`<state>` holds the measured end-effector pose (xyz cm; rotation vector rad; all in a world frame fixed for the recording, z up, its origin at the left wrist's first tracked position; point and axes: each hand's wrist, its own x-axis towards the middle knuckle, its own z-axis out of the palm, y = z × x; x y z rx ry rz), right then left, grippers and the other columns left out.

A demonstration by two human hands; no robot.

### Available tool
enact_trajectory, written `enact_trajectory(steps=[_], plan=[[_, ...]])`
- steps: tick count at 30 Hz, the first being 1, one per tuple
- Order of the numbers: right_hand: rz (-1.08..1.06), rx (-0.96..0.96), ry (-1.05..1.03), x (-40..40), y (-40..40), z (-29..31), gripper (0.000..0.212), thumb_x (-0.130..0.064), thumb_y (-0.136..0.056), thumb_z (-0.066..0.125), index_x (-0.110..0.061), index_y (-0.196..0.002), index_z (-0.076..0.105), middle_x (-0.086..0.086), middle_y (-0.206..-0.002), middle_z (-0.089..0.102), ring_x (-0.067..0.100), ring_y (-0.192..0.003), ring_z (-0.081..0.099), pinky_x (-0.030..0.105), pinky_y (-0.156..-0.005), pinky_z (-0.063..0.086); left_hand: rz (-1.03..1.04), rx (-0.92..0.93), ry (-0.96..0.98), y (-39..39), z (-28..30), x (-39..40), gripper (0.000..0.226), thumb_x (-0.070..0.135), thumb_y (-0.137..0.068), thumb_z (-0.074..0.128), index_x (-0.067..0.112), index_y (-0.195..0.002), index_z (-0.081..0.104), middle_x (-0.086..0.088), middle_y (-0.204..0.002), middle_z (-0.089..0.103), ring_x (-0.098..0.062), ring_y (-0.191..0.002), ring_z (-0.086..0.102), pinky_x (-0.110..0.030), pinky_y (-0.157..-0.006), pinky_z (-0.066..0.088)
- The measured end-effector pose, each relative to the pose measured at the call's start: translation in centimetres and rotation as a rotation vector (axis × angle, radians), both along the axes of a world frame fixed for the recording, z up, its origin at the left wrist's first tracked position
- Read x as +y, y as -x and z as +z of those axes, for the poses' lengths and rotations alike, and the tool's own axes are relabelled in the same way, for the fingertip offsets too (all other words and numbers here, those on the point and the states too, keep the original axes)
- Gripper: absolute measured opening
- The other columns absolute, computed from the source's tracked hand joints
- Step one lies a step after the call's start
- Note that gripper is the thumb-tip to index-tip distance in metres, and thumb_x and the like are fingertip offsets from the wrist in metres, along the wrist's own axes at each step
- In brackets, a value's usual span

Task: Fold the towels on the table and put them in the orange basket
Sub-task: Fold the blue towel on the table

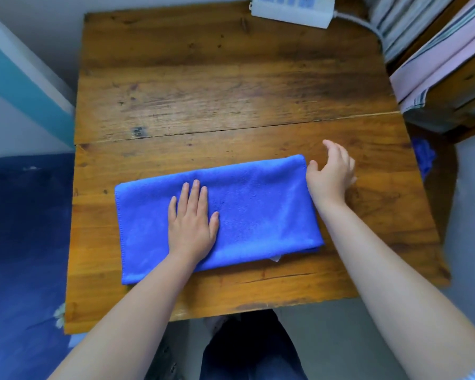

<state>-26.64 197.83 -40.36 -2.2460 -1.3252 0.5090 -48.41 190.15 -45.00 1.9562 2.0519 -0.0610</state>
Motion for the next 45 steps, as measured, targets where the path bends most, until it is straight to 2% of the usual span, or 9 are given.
enact_trajectory(steps=[3,5,9,12,26,31,34,37,45], plan=[[0.401,-0.3,-0.23,-1.3,2.1,0.8,0.04,-0.006,-0.08,0.054,-0.004,-0.12,0.057,0.016,-0.134,0.052,0.034,-0.127,0.045,0.053,-0.104,0.028,0.03,-0.015,0.004,-0.1,0.3,0.1,0.058,0.036,-0.097,0.034,0.013,-0.147,0.017,-0.003,-0.157,0.006,-0.019,-0.146,0.0,-0.04,-0.116,-0.002],[0.709,-0.441,-0.189,-2.0,3.9,0.2,0.042,-0.011,-0.082,0.052,-0.002,-0.122,0.055,0.018,-0.136,0.048,0.038,-0.128,0.043,0.064,-0.103,0.025,0.043,-0.027,-0.027,-0.1,0.7,0.5,0.056,0.036,-0.097,0.028,0.012,-0.146,0.02,-0.004,-0.157,0.01,-0.02,-0.146,0.003,-0.044,-0.115,-0.001],[0.971,-0.46,0.219,-2.2,5.1,-2.2,0.06,-0.037,-0.097,0.029,-0.01,-0.146,0.006,0.005,-0.156,-0.004,0.023,-0.144,-0.006,0.044,-0.115,-0.01,0.076,-0.005,-0.036,0.9,0.8,2.1,0.055,0.036,-0.097,0.026,0.014,-0.147,0.017,-0.004,-0.157,0.008,-0.019,-0.146,0.002,-0.045,-0.115,-0.002],[1.077,-0.483,0.247,-2.4,4.6,-3.8,0.065,-0.043,-0.096,0.029,-0.013,-0.146,-0.001,0.003,-0.156,-0.007,0.02,-0.144,-0.009,0.036,-0.115,-0.012,0.07,0.052,0.016,2.3,0.1,2.3,0.058,0.039,-0.097,0.029,0.018,-0.148,0.011,-0.001,-0.158,0.003,-0.018,-0.145,-0.004,-0.044,-0.115,-0.005],[0.549,-0.529,0.352,0.9,-0.8,-2.1,0.061,-0.038,-0.097,0.022,-0.006,-0.146,0.003,0.01,-0.156,-0.004,0.023,-0.144,-0.007,0.041,-0.116,-0.005,0.328,0.068,0.045,7.1,0.0,2.3,0.063,0.048,-0.095,0.028,0.019,-0.148,0.01,-0.003,-0.158,0.003,-0.029,-0.144,-0.005,-0.049,-0.115,-0.001],[0.759,-0.458,0.142,-1.9,4.7,-1.3,0.061,-0.028,-0.095,0.039,-0.003,-0.144,0.012,0.014,-0.155,0.004,0.03,-0.144,-0.001,0.039,-0.114,-0.011,0.392,0.102,0.022,9.6,0.9,1.2,0.062,0.042,-0.096,0.028,0.013,-0.148,0.009,-0.005,-0.158,0.002,-0.027,-0.145,-0.005,-0.049,-0.115,-0.001],[0.948,-0.425,0.099,-3.2,8.8,-1.6,0.054,-0.027,-0.091,0.045,-0.004,-0.139,0.033,0.017,-0.15,0.023,0.039,-0.139,0.018,0.052,-0.114,0.008,0.274,0.064,-0.038,8.3,1.3,-0.1,0.062,0.04,-0.096,0.032,0.012,-0.148,0.011,-0.006,-0.157,0.003,-0.024,-0.145,-0.004,-0.046,-0.115,-0.002],[1.061,-0.439,0.198,-3.8,11.3,-3.0,0.055,-0.036,-0.096,0.034,-0.019,-0.145,0.018,0.006,-0.156,0.005,0.027,-0.144,0.001,0.047,-0.115,-0.005,0.208,0.021,0.012,6.5,0.8,-2.3,0.063,0.04,-0.095,0.036,0.014,-0.147,0.014,-0.005,-0.157,0.004,-0.023,-0.146,-0.003,-0.045,-0.115,-0.003],[0.824,-0.448,0.263,-6.5,6.2,-3.8,0.055,-0.039,-0.093,0.036,-0.019,-0.143,0.026,0.006,-0.155,0.014,0.027,-0.144,0.009,0.046,-0.115,0.003,0.188,-0.015,0.073,8.2,-0.1,-6.5,0.076,0.057,-0.082,0.015,0.018,-0.147,0.017,-0.006,-0.157,0.005,-0.025,-0.146,0.0,-0.044,-0.116,0.003]])
